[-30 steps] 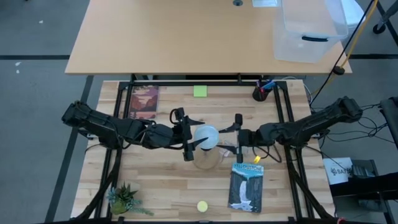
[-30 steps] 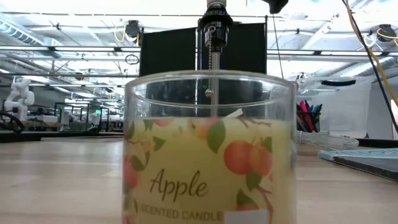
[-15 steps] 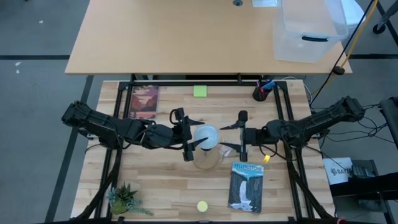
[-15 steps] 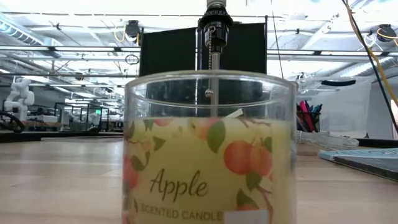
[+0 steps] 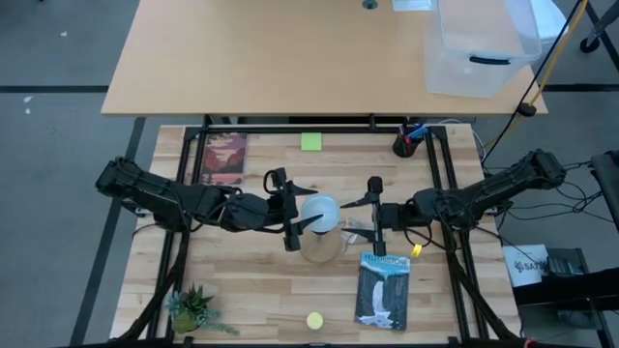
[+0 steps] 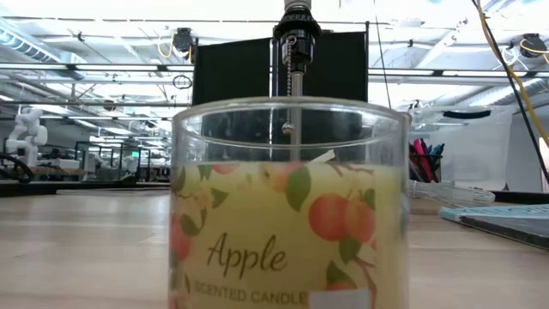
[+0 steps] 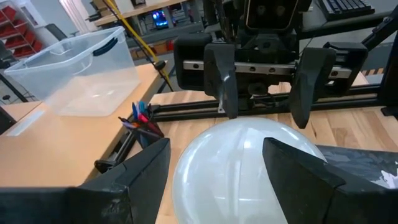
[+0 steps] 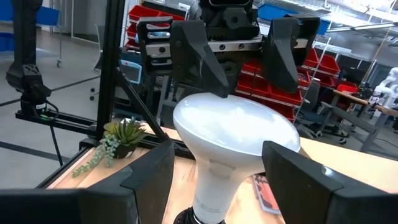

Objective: Screw lightbulb
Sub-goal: Insert the white lightbulb into the brown lamp

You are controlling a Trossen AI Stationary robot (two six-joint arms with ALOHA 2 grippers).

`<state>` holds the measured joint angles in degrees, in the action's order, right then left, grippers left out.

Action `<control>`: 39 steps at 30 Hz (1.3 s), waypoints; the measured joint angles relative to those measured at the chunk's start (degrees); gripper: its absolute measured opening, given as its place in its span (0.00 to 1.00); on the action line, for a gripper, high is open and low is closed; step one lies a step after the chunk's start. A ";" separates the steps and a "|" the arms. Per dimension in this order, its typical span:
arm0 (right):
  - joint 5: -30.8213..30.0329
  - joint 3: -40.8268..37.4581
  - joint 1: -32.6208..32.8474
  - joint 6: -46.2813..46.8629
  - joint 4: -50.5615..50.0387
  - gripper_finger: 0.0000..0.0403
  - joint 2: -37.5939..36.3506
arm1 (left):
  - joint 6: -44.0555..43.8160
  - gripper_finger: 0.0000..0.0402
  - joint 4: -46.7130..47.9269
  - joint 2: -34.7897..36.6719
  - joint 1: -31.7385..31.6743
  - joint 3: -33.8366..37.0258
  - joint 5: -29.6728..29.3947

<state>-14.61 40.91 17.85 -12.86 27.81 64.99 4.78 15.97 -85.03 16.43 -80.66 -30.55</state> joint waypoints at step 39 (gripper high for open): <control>-2.79 0.39 0.09 -1.98 1.83 0.59 0.77 | 0.42 0.66 -0.34 -0.04 -0.07 0.02 1.43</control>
<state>-17.41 41.30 17.93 -14.83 29.65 65.76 5.19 15.63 -85.08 16.36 -80.64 -29.12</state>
